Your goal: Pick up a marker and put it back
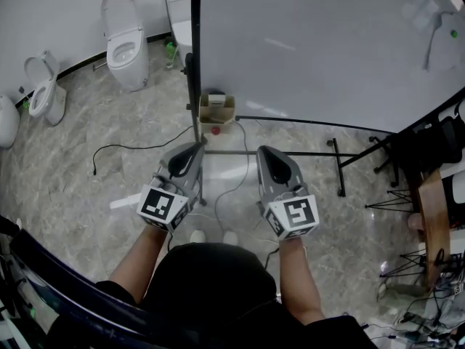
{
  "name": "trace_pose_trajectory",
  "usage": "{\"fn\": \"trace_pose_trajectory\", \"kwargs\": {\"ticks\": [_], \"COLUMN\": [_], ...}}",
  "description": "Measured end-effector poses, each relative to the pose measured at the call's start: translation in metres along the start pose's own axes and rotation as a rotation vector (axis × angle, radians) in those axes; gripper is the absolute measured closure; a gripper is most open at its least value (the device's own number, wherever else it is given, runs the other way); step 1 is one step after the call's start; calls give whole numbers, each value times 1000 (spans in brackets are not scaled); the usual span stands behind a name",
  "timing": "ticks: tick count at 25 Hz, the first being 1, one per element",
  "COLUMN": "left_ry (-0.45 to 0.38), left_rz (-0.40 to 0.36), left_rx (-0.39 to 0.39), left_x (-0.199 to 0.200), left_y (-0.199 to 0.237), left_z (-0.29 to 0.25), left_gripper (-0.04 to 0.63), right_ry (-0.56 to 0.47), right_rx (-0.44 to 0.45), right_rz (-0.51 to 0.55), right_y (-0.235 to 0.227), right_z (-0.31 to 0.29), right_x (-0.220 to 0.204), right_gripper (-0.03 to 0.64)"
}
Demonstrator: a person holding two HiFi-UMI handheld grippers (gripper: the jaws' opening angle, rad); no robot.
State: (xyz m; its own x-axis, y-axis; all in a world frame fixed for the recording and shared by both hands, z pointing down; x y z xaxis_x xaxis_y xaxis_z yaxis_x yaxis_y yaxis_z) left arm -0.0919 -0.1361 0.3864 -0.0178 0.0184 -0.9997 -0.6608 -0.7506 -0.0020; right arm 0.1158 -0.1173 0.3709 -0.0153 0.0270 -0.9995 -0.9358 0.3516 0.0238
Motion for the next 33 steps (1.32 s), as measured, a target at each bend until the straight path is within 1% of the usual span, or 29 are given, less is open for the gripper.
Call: {"fn": "trace_pose_trajectory", "kwargs": {"ticks": [9,13,21,23,27,30,33], "left_ry": [-11,12,4,-9,4,-14,-3], "left_rz": [7,5,5,5,12,10,8], "left_rx": [2,12,19,14,21,10,10], "left_x": [-1,-2,-1,-1,-1,1,1], "left_y": [-1,1,2,2,4,5,8], "left_z": [0,2,2,2,7,9,12], "left_gripper": [592,592,592,592,592,592,592], "right_ry": [6,6,11,11,8,14,19], "right_rx": [2,9,17,18,20,18,14], "right_rz": [3,0,4,7,10,15,21], "right_y": [-1,0,0,0,6,10,13], "right_z": [0,-1,-4,-5,-5,-6,-7], "right_x": [-1,-1,-1,0,2,3,2], "right_gripper": [609,609,609,609,609,609,609]}}
Point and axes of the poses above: the fingertips, and each gripper's own axes: z backward along the fingers, y to its left, x out of its top, the point moved 7 cm from there along z, backward along the fingers, and after that the axes turned 10 degrees about -x, right-handed, at the moved point
